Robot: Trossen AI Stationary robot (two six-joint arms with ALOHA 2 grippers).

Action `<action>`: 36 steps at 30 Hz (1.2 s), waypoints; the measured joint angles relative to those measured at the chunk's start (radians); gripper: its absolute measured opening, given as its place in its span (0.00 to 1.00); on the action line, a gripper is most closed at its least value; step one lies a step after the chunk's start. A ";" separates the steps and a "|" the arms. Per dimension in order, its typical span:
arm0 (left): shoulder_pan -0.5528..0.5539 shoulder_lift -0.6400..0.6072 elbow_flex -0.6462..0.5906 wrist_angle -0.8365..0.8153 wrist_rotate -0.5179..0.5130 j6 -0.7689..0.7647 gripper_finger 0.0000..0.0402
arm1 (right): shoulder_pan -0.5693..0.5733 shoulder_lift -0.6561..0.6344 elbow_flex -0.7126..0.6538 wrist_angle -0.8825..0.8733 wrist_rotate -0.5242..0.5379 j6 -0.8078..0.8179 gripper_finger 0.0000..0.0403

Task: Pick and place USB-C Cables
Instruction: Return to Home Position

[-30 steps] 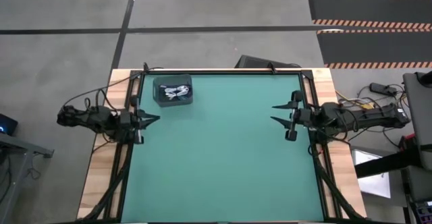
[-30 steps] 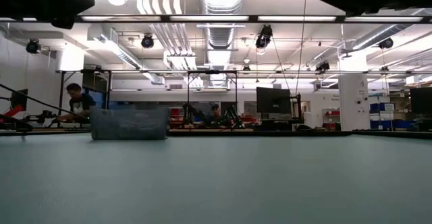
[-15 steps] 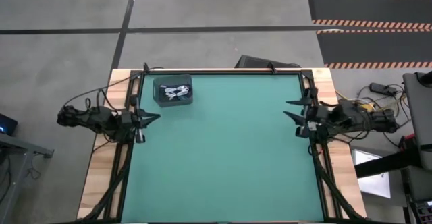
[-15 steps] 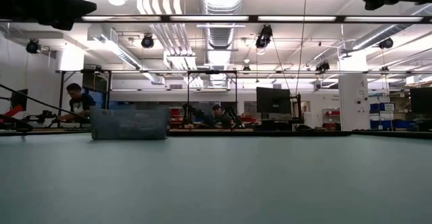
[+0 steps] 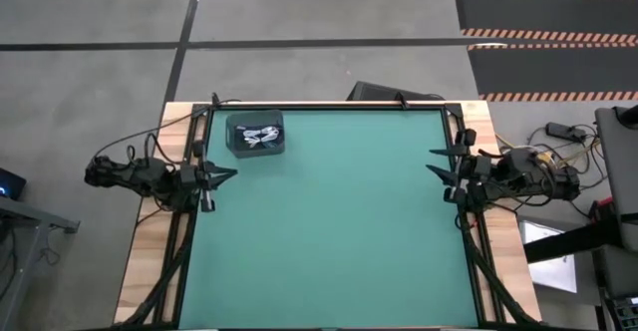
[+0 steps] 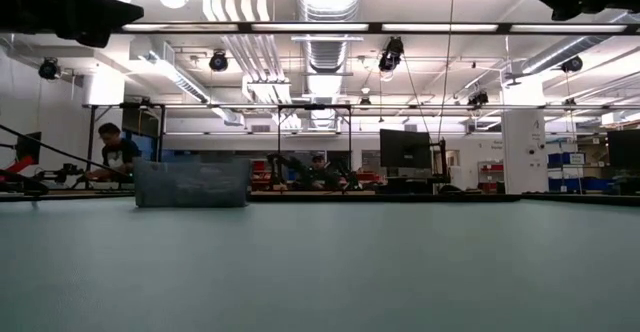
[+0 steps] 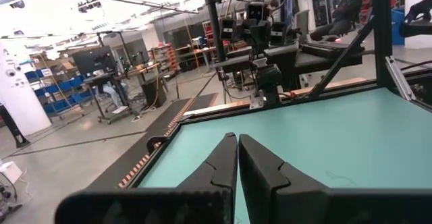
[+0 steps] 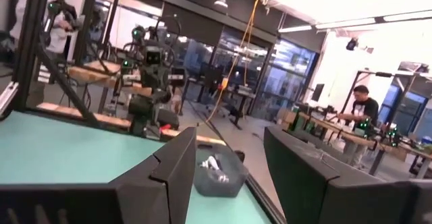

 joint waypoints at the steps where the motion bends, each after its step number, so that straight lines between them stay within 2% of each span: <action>1: 0.000 0.000 0.000 -0.002 0.000 -0.003 0.00 | 0.000 0.003 0.000 0.004 -0.001 0.000 0.41; 10: 0.000 -0.001 -0.064 0.057 0.000 -0.016 0.00 | 0.000 0.000 -0.073 0.034 -0.002 0.012 0.41; 23: 0.000 -0.001 -0.226 0.207 0.020 -0.109 0.00 | 0.000 -0.001 -0.226 0.214 -0.010 0.047 0.41; 27: 0.000 0.031 -0.245 0.268 0.066 -0.114 0.00 | -0.001 -0.001 -0.292 0.312 -0.012 0.025 0.37; 36: 0.000 0.038 -0.247 0.268 0.072 -0.140 0.00 | -0.003 -0.001 -0.292 0.314 -0.029 0.032 0.26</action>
